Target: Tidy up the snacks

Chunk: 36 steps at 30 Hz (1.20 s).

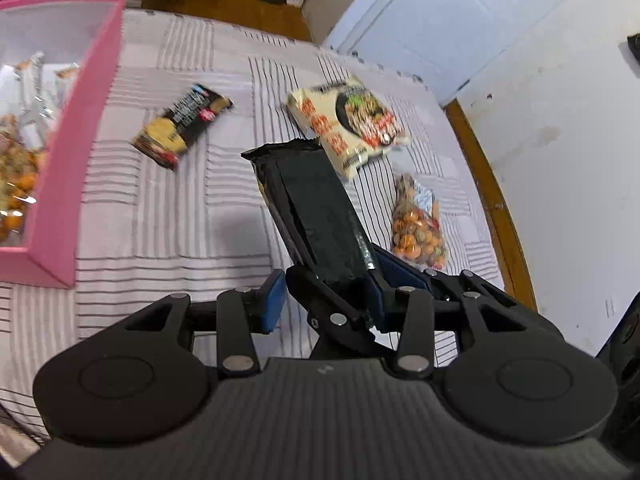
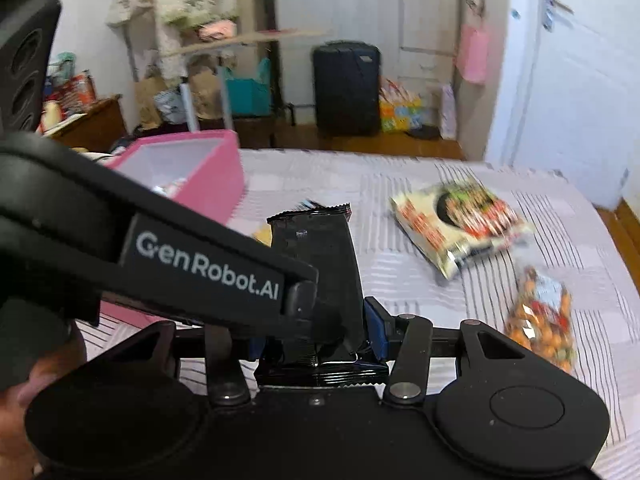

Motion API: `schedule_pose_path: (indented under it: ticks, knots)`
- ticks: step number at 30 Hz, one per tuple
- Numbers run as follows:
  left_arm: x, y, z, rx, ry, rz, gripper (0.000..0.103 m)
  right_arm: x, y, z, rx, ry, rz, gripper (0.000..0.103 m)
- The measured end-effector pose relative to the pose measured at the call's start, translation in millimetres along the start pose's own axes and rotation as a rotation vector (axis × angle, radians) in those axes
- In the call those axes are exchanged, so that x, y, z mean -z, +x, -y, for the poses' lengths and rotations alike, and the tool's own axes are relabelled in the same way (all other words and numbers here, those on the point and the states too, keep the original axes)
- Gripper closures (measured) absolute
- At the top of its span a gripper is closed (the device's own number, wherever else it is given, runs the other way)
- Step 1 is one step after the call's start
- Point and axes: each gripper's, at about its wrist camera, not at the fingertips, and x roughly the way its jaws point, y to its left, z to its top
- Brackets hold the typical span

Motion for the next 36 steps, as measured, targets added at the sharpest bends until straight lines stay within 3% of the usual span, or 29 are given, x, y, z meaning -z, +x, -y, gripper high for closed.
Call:
schedule_pose_path:
  ticks: [9,13,17,23,30,33,34,36]
  knots:
    - [-7,-59,-46,-0.024,-0.063,0.095,0.062,-24,-2,-60,-0.086,-0.121,0.088,0.049]
    - [-15,-81,-72,-0.069,-0.092,0.116,0.061,-41,8,-90,-0.159,-0.183,0.094,0.049]
    - [-27,-96,-109,-0.130,-0.184,0.127,0.060,-55,31,-122,-0.241,-0.262,0.098,0.049]
    - [-36,-95,-160,-0.197,-0.335,0.102,0.060,-66,74,-155,-0.344,-0.293,0.032,0.049]
    - [-37,-80,-189,-0.244,-0.445,0.091,0.056,-66,106,-173,-0.416,-0.317,-0.013,0.048]
    - [-38,-73,-194,-0.266,-0.468,0.093,0.047,-68,113,-175,-0.421,-0.318,-0.022,0.043]
    - [-38,-73,-195,-0.275,-0.471,0.096,0.045,-68,113,-176,-0.419,-0.318,-0.013,0.034]
    - [-38,-75,-199,-0.273,-0.486,0.106,0.040,-69,109,-176,-0.411,-0.317,0.006,0.025]
